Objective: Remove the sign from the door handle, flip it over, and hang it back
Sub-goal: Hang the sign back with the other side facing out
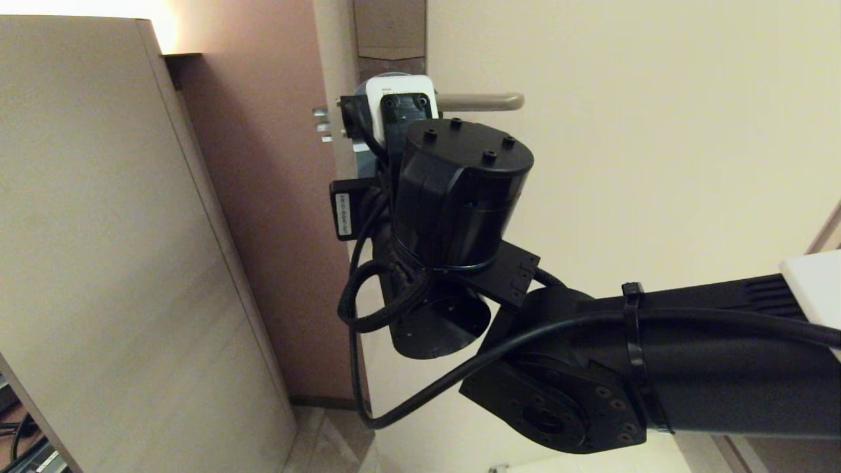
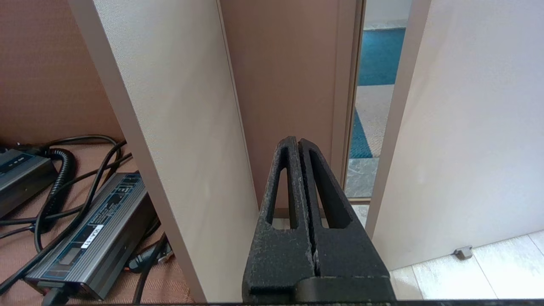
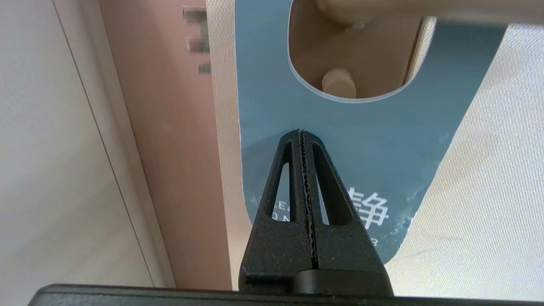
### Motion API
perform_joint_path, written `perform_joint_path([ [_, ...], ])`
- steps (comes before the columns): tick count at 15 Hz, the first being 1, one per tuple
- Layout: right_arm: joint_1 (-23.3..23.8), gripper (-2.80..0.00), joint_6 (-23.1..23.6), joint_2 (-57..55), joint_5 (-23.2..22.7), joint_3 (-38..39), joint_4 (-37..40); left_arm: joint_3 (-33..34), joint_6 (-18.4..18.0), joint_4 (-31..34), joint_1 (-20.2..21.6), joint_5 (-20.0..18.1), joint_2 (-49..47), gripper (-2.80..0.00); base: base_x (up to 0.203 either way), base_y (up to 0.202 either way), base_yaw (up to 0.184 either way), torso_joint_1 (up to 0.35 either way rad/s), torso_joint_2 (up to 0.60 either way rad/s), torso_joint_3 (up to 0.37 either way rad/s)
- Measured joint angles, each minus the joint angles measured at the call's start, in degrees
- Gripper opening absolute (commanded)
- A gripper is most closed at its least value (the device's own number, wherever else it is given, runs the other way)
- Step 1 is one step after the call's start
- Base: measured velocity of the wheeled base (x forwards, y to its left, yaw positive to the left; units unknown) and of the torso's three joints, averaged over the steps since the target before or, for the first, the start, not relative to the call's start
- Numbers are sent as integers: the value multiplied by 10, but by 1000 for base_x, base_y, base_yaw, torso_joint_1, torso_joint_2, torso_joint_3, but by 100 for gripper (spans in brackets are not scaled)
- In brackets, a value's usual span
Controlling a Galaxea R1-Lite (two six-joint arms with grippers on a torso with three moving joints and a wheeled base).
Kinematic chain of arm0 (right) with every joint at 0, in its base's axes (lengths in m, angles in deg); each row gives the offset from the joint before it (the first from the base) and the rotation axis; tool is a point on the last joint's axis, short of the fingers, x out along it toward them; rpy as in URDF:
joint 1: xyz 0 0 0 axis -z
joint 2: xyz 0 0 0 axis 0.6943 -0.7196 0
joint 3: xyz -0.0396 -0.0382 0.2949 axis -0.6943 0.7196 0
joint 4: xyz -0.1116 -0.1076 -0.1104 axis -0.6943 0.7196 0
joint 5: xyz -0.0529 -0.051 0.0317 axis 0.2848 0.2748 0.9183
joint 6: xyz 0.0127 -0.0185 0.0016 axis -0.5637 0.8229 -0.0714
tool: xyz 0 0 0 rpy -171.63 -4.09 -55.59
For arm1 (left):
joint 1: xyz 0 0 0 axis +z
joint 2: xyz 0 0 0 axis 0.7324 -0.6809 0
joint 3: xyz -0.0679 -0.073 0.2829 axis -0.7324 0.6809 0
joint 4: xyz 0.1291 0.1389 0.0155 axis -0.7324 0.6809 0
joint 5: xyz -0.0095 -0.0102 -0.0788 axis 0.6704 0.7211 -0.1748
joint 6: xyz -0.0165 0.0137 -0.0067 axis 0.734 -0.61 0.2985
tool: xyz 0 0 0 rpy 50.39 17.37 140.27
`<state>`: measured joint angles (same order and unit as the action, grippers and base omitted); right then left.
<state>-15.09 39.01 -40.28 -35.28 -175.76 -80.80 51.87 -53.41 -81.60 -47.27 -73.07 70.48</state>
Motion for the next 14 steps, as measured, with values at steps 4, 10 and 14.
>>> perform_joint_path([
  [4,-1,-280,3,32,-1,69,3,0,0,0,0,0,0,-280,0,0,0,0,0,0],
  [10,-1,-280,15,131,-2,193,2,0,0,0,0,0,0,-280,0,0,0,0,0,0],
  [14,5,-280,15,200,-15,285,1,0,0,0,0,0,0,-280,0,0,0,0,0,0],
])
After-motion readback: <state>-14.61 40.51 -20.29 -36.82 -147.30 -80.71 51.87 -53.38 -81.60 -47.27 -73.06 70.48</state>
